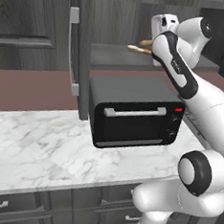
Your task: Organize the utensils by type. Pick up the wooden spoons from the counter and place them in the open cabinet. Then pick up the metallic utensils from the counter and place them in the open drawer.
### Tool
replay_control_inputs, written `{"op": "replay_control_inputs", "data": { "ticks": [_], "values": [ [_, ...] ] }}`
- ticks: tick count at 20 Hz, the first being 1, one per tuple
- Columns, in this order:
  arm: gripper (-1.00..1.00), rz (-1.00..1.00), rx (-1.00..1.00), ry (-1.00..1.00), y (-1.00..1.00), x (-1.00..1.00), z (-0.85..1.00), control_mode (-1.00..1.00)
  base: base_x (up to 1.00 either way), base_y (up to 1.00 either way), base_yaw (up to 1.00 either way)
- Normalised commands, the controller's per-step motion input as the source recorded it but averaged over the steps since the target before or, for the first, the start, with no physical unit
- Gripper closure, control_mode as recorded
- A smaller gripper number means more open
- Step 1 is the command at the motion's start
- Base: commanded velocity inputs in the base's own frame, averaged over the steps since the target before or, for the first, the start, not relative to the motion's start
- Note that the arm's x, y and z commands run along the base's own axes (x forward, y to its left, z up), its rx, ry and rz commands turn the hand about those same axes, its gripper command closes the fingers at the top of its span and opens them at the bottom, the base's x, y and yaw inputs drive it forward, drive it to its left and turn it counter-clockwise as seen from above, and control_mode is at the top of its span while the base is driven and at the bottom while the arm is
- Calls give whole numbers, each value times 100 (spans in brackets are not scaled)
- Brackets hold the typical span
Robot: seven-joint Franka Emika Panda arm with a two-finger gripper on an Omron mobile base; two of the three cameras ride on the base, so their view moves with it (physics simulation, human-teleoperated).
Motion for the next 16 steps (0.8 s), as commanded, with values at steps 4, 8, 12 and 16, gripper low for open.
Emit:
{"op": "replay_control_inputs", "data": {
  "ticks": [4, 8, 12, 16],
  "values": [
    [100, 7, 0, -4, 0, 38, -9, -100, 0, 0, 0],
    [100, 6, 0, -2, 0, 36, -5, -100, 0, 0, 0],
    [100, 6, 0, -1, 0, 34, -1, -100, 0, 0, 0],
    [100, 5, 0, -1, 0, 37, 0, -100, 0, 0, 0]
  ]
}}
